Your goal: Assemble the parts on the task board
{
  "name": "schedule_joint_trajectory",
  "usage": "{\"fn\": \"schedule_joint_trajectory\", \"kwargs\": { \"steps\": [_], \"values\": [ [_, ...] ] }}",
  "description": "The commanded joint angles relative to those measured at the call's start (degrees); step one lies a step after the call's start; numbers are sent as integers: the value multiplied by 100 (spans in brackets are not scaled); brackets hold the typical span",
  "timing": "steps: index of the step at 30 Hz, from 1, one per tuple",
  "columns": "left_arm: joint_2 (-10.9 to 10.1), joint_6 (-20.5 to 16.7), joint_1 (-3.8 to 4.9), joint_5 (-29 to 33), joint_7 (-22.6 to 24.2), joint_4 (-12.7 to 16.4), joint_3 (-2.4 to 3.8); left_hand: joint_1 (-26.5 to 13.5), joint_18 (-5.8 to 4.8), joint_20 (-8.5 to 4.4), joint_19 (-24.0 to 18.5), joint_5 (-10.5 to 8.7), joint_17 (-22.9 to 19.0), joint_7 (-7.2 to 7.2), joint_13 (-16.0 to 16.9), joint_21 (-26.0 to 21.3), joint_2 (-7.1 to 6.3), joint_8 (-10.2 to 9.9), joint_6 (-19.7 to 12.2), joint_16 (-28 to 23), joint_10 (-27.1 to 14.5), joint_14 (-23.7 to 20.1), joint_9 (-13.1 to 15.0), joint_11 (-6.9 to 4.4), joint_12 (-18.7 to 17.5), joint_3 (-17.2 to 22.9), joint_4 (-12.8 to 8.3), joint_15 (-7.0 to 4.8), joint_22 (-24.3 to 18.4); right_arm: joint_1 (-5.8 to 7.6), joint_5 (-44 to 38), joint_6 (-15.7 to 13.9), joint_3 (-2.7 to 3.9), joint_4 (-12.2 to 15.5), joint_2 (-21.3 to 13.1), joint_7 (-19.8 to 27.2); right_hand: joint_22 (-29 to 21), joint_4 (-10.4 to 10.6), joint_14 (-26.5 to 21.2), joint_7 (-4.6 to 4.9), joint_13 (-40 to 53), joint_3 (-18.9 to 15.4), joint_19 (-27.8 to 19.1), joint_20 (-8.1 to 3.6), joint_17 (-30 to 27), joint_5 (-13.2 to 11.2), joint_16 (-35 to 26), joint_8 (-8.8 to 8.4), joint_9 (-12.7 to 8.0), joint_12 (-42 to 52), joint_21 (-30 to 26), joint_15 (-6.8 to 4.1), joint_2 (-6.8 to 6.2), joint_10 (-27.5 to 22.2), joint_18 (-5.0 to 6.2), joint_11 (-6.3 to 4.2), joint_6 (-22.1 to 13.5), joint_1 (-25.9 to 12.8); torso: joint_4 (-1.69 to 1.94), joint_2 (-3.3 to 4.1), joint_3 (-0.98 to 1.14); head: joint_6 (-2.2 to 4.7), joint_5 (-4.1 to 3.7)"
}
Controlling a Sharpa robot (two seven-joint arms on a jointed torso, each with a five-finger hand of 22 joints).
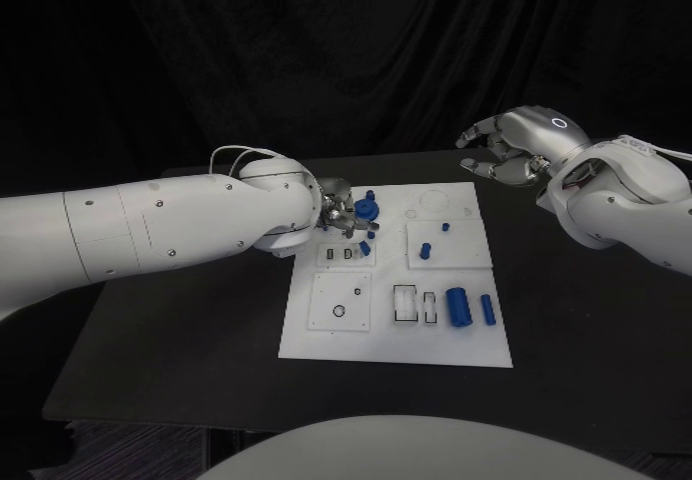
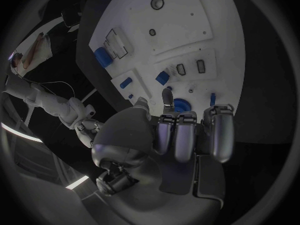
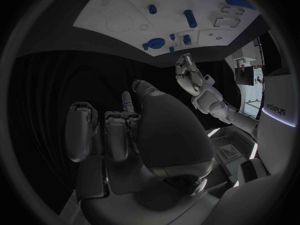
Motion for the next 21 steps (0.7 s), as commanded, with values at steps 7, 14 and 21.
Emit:
{"fn": "schedule_joint_trajectory", "kwargs": {
  "steps": [7,14,21],
  "values": [
    [94,107,-100,-9,42,-106,5,142,-12,-32,-35,537,1506,-7,1507,-70,71,-316,104,15,599,605,148,-32,14,83,-153,-41,180,-16,-4,33,4,7,24,-150,1174,15,589,-2,1507,70,171,33,1505,73,10,26,-17,31,-57,48,38,598,-60,35,50,5,-45,-6,7,2,33],
    [183,131,-203,-9,114,-210,5,223,-12,-34,-32,685,1506,-10,1507,-76,85,-390,120,15,599,605,199,-35,14,135,-217,-43,185,-19,-4,28,4,8,46,-149,1172,87,589,6,1507,94,169,44,1504,124,8,28,-41,31,-62,59,77,598,-59,47,58,-79,-71,-4,23,2,64],
    [225,125,-268,-9,177,-270,5,274,-7,-35,-46,751,1506,-11,1507,-92,100,-451,133,15,599,605,239,-35,14,176,-261,-43,169,-21,-4,55,4,19,50,-163,1167,98,586,8,1507,102,162,45,1499,147,0,29,-47,31,-80,61,83,598,-55,49,60,-92,-56,-7,17,2,41]
  ]
}}
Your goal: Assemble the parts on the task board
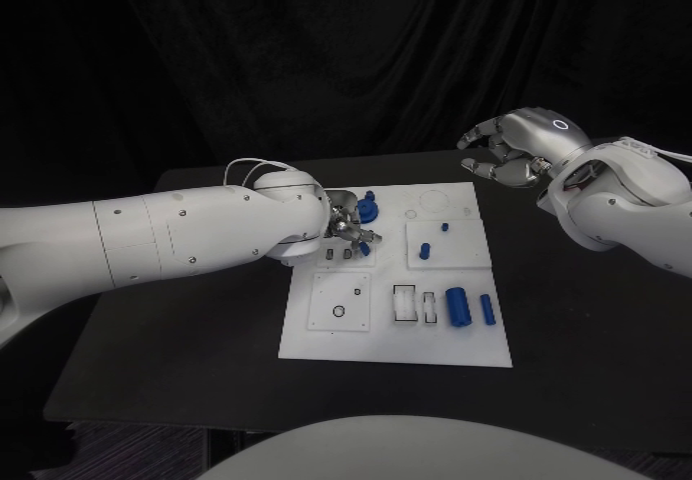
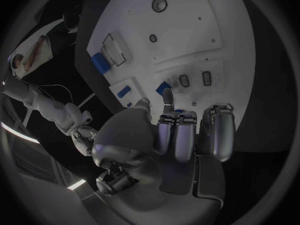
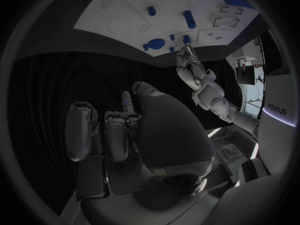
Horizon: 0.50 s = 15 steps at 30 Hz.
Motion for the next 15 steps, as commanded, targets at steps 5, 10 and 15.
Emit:
{"fn": "schedule_joint_trajectory", "kwargs": {
  "steps": [5,10,15],
  "values": [
    [31,35,-32,2,200,-39,6,97,-1,-20,-55,62,1507,13,1507,-56,20,-78,52,15,599,605,25,-32,14,37,-41,-41,142,-15,-13,48,4,23,3,-129,1167,50,606,-11,1506,11,155,40,1496,41,-5,29,-14,31,-29,41,29,598,-54,52,40,-50,6,-1,-5,-1,6],
    [56,38,-43,2,229,-67,6,111,1,-19,-61,77,1507,15,1507,-62,27,-104,52,15,599,605,34,-30,14,51,-50,-38,136,-15,-13,69,4,25,10,-144,1165,60,605,-10,1506,16,151,41,1493,47,-9,28,-18,31,-37,42,37,598,-52,52,39,-62,6,0,-10,-1,2],
    [75,51,-61,2,245,-91,6,123,0,-18,-61,88,1507,15,1507,-64,32,-120,59,15,599,605,42,-29,14,62,-57,-37,138,-15,-13,97,4,28,14,-164,1162,65,603,-9,1506,19,148,41,1489,51,-15,28,-20,31,-45,43,42,598,-50,53,39,-69,-1,-1,-4,-1,4]
  ]
}}
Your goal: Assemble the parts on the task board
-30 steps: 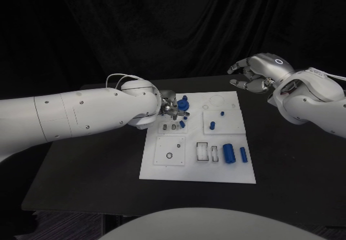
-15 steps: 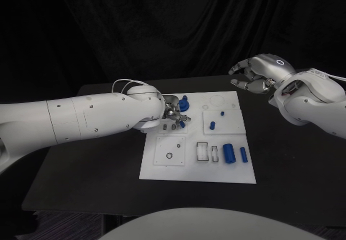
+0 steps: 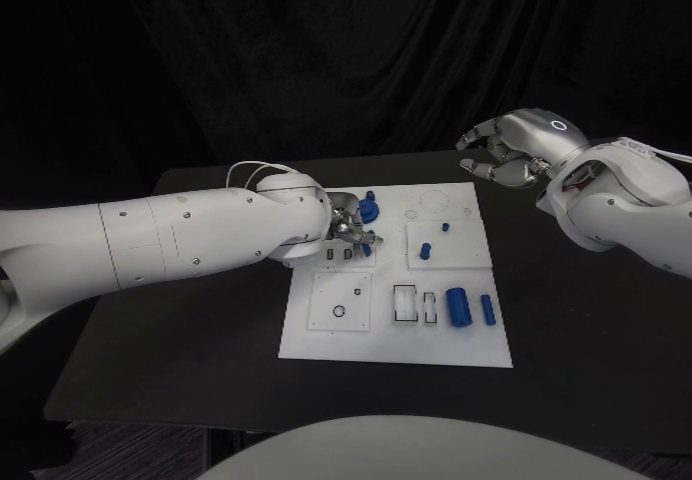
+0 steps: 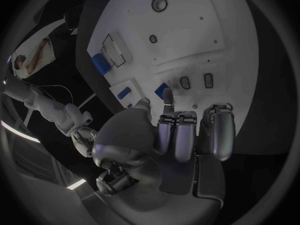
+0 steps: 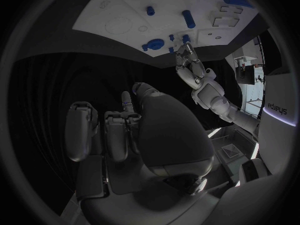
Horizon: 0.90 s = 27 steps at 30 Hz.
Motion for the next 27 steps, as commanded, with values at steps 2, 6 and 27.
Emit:
{"fn": "schedule_joint_trajectory", "kwargs": {
  "steps": [2,6,27],
  "values": [
    [28,51,-20,6,143,-18,4,59,-2,3,-36,49,1507,-6,1507,-18,11,-36,45,15,599,605,13,-29,14,24,-17,-37,146,-14,-14,70,4,16,2,-137,1162,39,605,-9,1508,-7,136,30,1494,33,-8,28,-9,31,-36,44,17,597,-50,55,38,-44,-5,-6,3,-1,-9],
    [36,36,-29,6,160,-49,4,83,1,4,-46,78,1507,-6,1507,-28,14,-65,52,15,599,605,27,-29,14,44,-34,-36,135,-14,-13,91,4,15,2,-151,1162,39,605,-9,1508,-7,136,30,1494,33,-8,28,-9,31,-36,44,17,597,-50,55,38,-44,-2,-9,2,-1,-22],
    [85,143,-45,6,228,-162,4,182,17,20,-104,146,1507,19,1507,-86,9,-307,42,15,599,605,54,-6,14,137,-104,-17,78,-14,-13,173,4,8,20,-197,1160,42,603,-8,1508,8,134,32,1488,42,-18,29,-15,31,-43,45,34,597,-49,57,40,-50,-13,-15,9,-1,-52]
  ]
}}
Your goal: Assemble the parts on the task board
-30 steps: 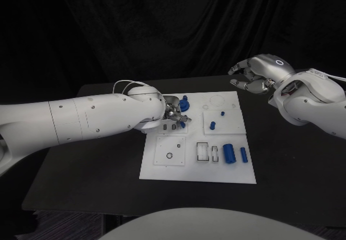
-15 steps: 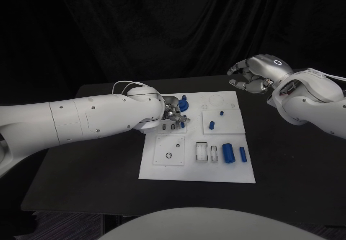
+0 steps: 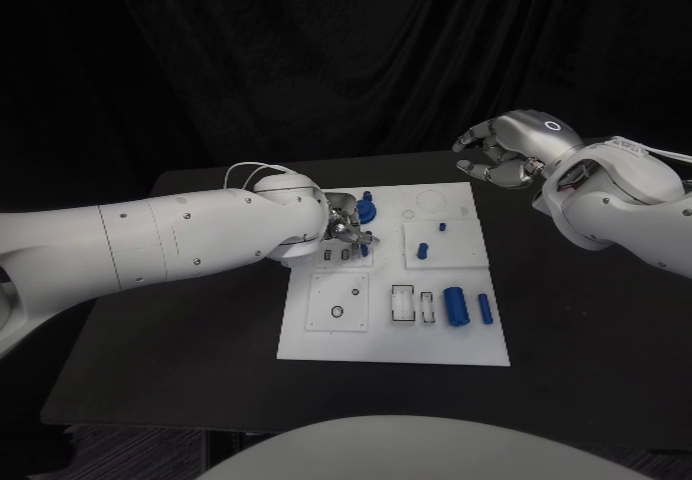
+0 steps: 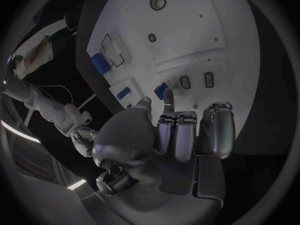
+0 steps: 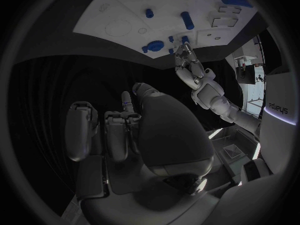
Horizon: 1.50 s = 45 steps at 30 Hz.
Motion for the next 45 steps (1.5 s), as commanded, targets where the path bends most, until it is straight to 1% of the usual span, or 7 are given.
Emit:
{"fn": "schedule_joint_trajectory", "kwargs": {
  "steps": [1,10,22,27,35,40,45],
  "values": [
    [27,103,-14,8,121,-14,5,78,18,1,-48,34,1507,8,1507,-40,-6,-49,30,15,599,605,8,-4,15,46,-11,-15,74,-13,-15,53,4,4,5,-121,1159,25,602,-8,1509,-5,132,32,1486,21,-20,29,-10,31,-25,46,14,597,-48,57,40,-27,-2,0,3,-1,-12],
    [80,173,-46,8,162,-87,5,108,26,14,-77,119,1507,23,1507,-70,-14,-181,43,15,599,605,17,10,15,101,-42,-1,49,-14,-15,76,4,0,17,-131,1156,21,601,-8,1509,0,129,32,1484,26,-23,29,-12,31,-33,46,16,597,-46,57,40,-23,-5,0,7,-1,-58],
    [101,253,-95,8,179,-137,5,191,26,24,-77,266,1507,24,1507,-80,-41,-341,92,15,599,605,49,14,15,217,-136,6,65,-19,-15,105,4,-12,26,-132,1150,3,599,-8,1509,19,121,34,1478,40,-33,27,-20,31,-53,47,15,597,-41,58,36,-6,-2,3,6,-1,-47],
    [105,284,-106,8,191,-160,5,207,25,26,-74,329,1507,23,1507,-80,-41,-387,109,15,599,605,65,13,15,262,-157,6,74,-21,-15,107,4,-15,28,-125,1149,0,597,-7,1509,25,120,34,1474,44,-39,24,-24,31,-55,47,16,597,-41,58,30,-2,5,3,5,-1,-62],
    [112,302,-117,8,249,-189,5,212,28,27,-79,503,1507,21,1507,-91,-44,-478,143,15,599,605,111,13,15,367,-178,6,78,-22,-15,137,4,-17,25,-126,1134,-10,590,-5,1509,44,100,36,1457,55,-66,13,-35,31,-105,47,18,597,-29,57,9,10,8,4,10,-1,-65],
    [113,321,-122,8,282,-200,5,245,32,24,-92,742,1507,13,1507,-112,-77,-588,175,15,599,605,197,7,15,579,-228,3,77,-23,-15,173,4,-18,24,-142,1131,-13,589,-5,1509,54,97,36,1454,58,-70,11,-39,31,-114,47,25,597,-27,57,5,15,4,7,9,-1,-53],
    [111,338,-125,8,322,-210,5,287,36,22,-106,857,1507,9,1507,-132,-128,-671,189,15,599,605,273,3,15,823,-296,0,75,-24,-15,218,4,-23,25,-166,1117,-30,581,-7,1505,87,78,37,1437,70,-98,11,-49,28,-159,47,37,593,-17,54,1,39,4,8,8,-1,-42]
  ]
}}
